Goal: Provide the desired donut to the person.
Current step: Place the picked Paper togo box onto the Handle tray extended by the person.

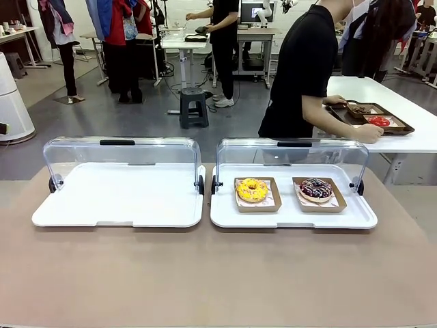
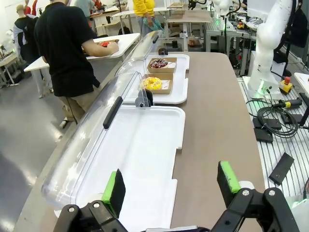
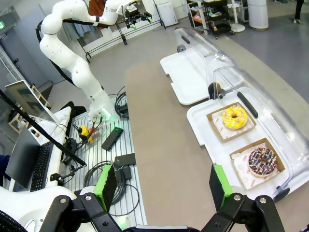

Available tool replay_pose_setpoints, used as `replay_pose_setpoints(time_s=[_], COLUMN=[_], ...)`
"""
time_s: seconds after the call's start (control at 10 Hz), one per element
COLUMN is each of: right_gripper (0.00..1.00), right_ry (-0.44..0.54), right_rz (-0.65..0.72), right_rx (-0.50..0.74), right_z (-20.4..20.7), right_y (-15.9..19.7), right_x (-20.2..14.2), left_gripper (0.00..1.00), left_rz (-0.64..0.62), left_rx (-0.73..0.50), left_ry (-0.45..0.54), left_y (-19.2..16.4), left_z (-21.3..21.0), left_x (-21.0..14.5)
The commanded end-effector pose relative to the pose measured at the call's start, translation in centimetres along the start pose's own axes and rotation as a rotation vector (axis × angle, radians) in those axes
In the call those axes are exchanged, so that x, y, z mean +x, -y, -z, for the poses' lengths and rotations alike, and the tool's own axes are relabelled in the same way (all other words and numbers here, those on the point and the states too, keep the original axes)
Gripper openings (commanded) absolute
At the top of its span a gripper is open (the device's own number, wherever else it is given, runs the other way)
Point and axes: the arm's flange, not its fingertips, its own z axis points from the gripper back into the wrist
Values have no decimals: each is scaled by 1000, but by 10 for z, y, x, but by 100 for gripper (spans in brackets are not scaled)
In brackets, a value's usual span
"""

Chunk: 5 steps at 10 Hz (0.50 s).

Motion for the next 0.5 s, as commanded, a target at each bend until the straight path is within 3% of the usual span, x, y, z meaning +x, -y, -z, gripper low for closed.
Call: replay_pose_setpoints(time_s=[0.0, 0.4], right_gripper=[100, 100], right_ry=[10, 10], right_rz=[-7, -7], right_rx=[8, 8], right_z=[0, 0], right_y=[0, 0], right_x=[0, 0], left_gripper=[100, 100], left_rz=[5, 5], left_rx=[2, 2], left_ry=[10, 10], left_y=[1, 1], left_z=[-1, -1], left_x=[-1, -1])
